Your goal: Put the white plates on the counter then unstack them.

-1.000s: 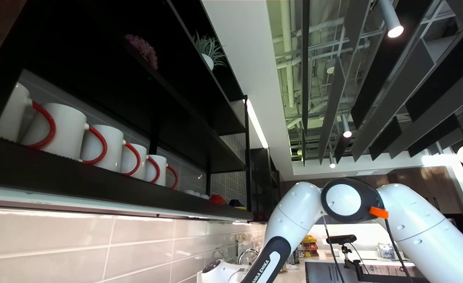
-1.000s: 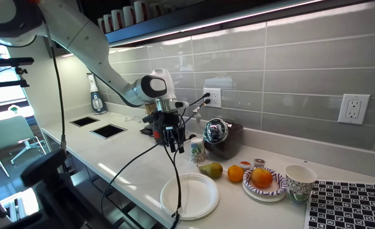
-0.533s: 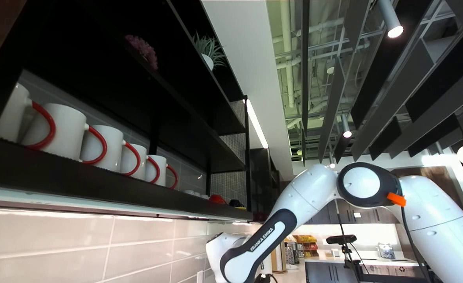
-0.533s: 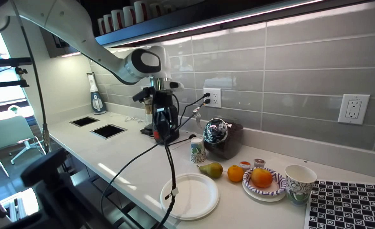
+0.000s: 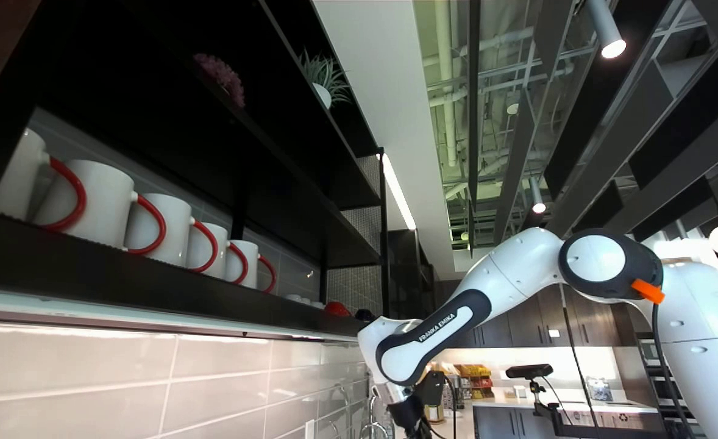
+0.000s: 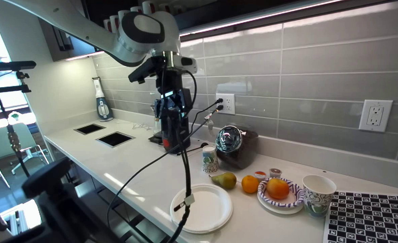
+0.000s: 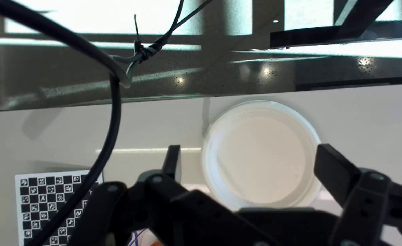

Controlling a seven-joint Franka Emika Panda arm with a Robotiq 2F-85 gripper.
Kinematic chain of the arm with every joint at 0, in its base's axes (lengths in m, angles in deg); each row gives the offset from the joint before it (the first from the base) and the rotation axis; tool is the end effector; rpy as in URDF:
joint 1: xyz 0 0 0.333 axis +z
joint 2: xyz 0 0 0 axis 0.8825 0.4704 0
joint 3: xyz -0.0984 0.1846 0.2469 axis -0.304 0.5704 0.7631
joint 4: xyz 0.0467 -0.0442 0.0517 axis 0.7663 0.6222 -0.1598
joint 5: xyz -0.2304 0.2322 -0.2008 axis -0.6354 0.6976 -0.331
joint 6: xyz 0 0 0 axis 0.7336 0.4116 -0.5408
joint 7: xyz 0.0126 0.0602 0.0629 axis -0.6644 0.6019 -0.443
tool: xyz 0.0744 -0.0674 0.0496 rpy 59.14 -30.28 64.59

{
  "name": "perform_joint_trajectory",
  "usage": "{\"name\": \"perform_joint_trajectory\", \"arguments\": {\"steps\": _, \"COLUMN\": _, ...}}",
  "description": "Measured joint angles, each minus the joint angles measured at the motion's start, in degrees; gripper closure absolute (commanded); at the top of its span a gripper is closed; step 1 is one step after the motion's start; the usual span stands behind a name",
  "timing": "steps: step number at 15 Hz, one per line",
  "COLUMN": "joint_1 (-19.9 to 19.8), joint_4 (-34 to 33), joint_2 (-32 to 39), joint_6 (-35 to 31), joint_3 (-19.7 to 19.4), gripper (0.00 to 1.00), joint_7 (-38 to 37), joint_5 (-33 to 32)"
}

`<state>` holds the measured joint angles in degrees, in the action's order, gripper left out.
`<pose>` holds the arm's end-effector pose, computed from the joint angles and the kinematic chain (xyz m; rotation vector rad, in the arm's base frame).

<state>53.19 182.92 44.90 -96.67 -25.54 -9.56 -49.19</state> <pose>0.5012 -0.2168 0.4300 2.7690 -0.0496 -0.4259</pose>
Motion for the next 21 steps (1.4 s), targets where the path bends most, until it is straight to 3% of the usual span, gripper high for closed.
{"name": "perform_joint_trajectory", "arguments": {"steps": 3, "joint_1": -3.46, "joint_4": 2.31, "joint_2": -1.59, "joint_6": -6.22, "joint_3": -2.14, "gripper": 0.0, "joint_7": 9.31, "joint_5": -1.04}}
{"name": "perform_joint_trajectory", "arguments": {"steps": 12, "joint_1": -2.95, "joint_4": 2.28, "joint_2": -1.35, "joint_6": -6.05, "joint_3": -1.3, "gripper": 0.0, "joint_7": 8.44, "joint_5": -0.92}}
{"name": "perform_joint_trajectory", "arguments": {"steps": 17, "joint_1": -5.48, "joint_4": 2.23, "joint_2": 1.13, "joint_6": -6.4, "joint_3": -2.74, "gripper": 0.0, "joint_7": 11.67, "joint_5": 10.62}}
{"name": "perform_joint_trajectory", "arguments": {"steps": 21, "joint_1": -9.63, "joint_4": 3.7, "joint_2": 4.64, "joint_6": -12.51, "joint_3": -4.39, "gripper": 0.0, "joint_7": 17.74, "joint_5": 19.17}}
